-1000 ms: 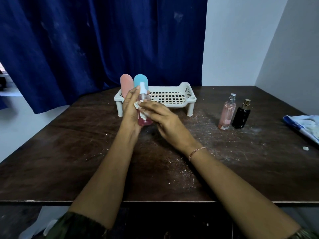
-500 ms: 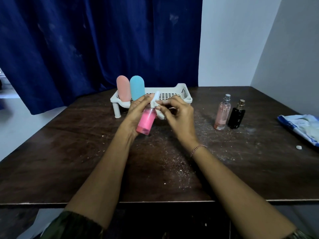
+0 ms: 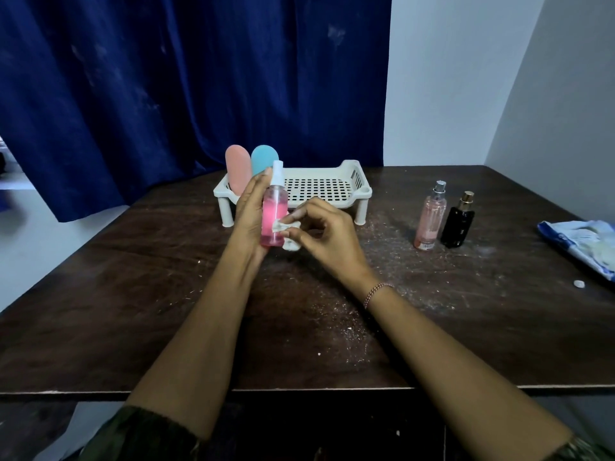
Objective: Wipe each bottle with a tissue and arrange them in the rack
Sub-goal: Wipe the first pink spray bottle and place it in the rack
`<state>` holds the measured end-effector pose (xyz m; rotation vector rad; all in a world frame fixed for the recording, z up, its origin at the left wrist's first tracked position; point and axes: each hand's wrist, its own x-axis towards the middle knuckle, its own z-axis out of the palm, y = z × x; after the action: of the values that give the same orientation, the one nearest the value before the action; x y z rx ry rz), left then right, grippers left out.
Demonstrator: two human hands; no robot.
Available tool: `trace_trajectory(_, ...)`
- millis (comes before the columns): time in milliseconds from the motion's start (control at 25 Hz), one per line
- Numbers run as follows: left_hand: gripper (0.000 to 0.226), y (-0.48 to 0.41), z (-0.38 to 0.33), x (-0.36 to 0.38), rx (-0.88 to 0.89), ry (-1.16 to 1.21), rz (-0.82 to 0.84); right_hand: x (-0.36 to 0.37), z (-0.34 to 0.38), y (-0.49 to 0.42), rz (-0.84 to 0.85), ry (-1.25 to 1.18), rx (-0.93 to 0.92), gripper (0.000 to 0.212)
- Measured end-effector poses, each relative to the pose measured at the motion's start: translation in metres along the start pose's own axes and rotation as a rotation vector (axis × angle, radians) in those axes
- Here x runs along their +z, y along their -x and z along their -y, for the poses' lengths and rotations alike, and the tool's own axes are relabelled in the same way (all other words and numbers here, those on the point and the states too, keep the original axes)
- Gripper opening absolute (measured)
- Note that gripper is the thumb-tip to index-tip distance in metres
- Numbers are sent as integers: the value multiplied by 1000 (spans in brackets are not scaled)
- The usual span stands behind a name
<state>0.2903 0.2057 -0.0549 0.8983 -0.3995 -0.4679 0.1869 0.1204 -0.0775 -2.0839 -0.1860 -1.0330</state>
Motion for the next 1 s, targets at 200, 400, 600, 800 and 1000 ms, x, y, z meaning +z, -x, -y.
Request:
trace_trajectory(200,21,2,3,7,113,-349,-42,-2,-2,-1,-103,95,-2,16)
trace_trajectory(400,30,1,7,11,78,-479,-141,-4,2,-2,-166,191,-3,18)
trace_trajectory(600,39,3,9,15,131,-565,-121,-4,1,-1,-211,282,-36,21)
trace_trajectory(800,37,7,11,20,134,-590,-33,-5,2,-2,-288,285,0,30)
trace_trajectory(1000,39,12,16,23,195,-700,8,-13,-3,-7,-385,221,39,17)
